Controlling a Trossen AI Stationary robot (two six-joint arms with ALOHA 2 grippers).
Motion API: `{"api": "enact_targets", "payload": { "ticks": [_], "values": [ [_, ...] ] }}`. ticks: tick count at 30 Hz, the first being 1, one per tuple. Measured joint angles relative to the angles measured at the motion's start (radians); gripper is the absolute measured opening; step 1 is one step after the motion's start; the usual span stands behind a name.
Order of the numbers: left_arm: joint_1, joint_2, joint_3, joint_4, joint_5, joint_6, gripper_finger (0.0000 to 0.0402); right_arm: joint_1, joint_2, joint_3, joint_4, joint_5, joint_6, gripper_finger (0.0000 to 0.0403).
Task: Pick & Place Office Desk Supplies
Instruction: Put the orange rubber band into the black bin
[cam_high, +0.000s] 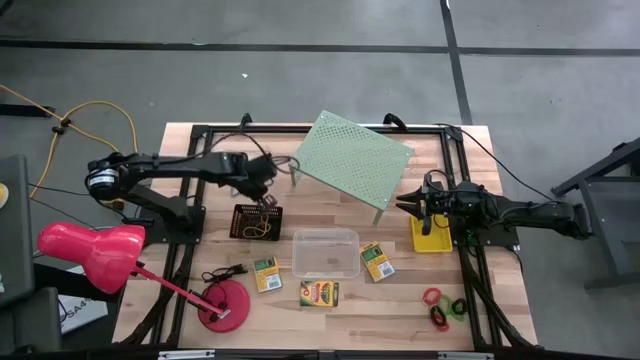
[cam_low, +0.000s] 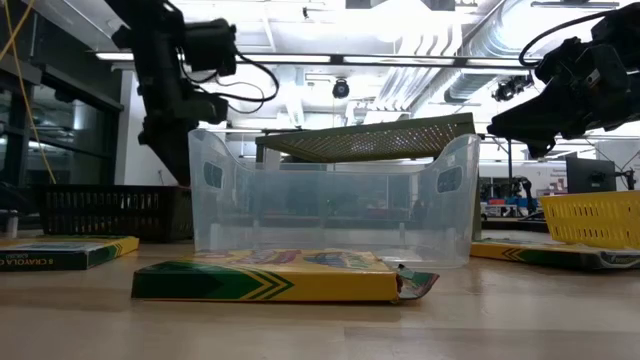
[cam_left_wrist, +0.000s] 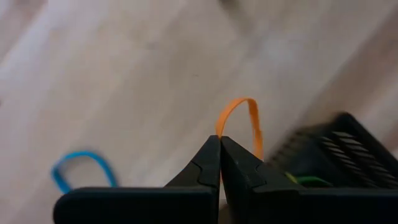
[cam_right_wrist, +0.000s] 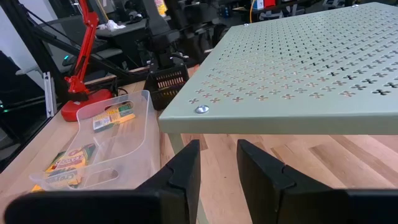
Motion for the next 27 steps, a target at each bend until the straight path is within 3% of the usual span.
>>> {"api": "enact_targets", "payload": {
  "ticks": [16,27],
  "values": [
    [-0.352,0.000,0.000,-0.018,-0.091,-0.348,0.0000,0.000,0.000,0.000,0.000,0.000,0.000,0.0094],
    [-0.487,0.000,0.000,-0.048,-0.165,-0.498,0.0000,0.000,0.000,0.000,0.000,0.000,0.000,0.0094]
  ]
}}
